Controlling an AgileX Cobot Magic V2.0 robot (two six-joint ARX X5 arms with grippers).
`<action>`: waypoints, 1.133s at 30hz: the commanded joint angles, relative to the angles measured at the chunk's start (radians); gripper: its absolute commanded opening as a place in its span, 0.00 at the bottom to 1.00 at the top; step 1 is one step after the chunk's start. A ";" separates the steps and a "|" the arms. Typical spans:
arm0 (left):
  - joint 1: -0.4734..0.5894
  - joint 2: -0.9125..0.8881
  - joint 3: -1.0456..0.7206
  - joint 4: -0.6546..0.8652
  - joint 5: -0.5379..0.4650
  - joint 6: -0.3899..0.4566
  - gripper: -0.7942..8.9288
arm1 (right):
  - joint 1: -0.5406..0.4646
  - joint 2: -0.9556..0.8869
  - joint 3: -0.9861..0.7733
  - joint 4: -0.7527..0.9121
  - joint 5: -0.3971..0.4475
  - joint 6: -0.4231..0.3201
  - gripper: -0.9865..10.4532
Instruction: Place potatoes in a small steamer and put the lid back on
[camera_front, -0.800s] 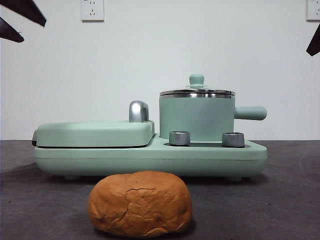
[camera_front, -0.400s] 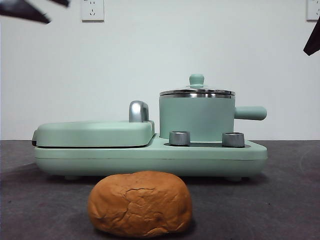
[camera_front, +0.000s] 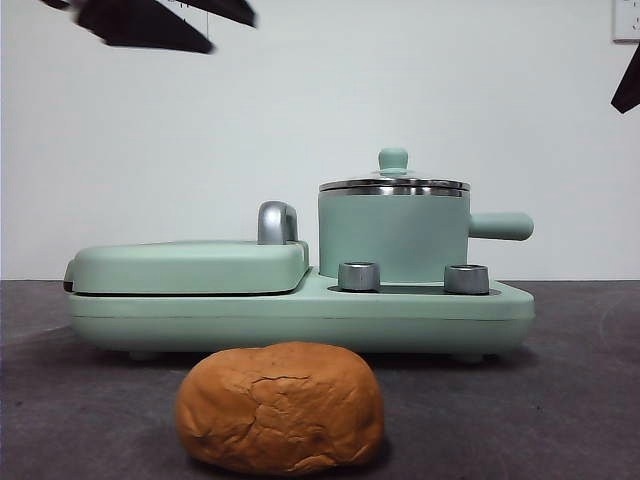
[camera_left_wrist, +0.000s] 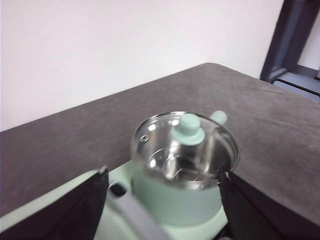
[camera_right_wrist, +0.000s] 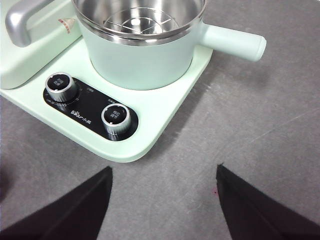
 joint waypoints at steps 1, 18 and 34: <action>-0.035 0.100 0.075 0.052 -0.005 -0.009 0.43 | 0.005 0.004 0.016 0.008 0.001 0.003 0.38; -0.138 0.636 0.496 0.161 -0.006 0.039 0.43 | 0.005 0.004 0.016 0.010 0.001 0.003 0.38; -0.154 0.772 0.514 0.226 -0.006 0.103 0.43 | 0.005 0.004 0.016 0.030 0.001 0.003 0.38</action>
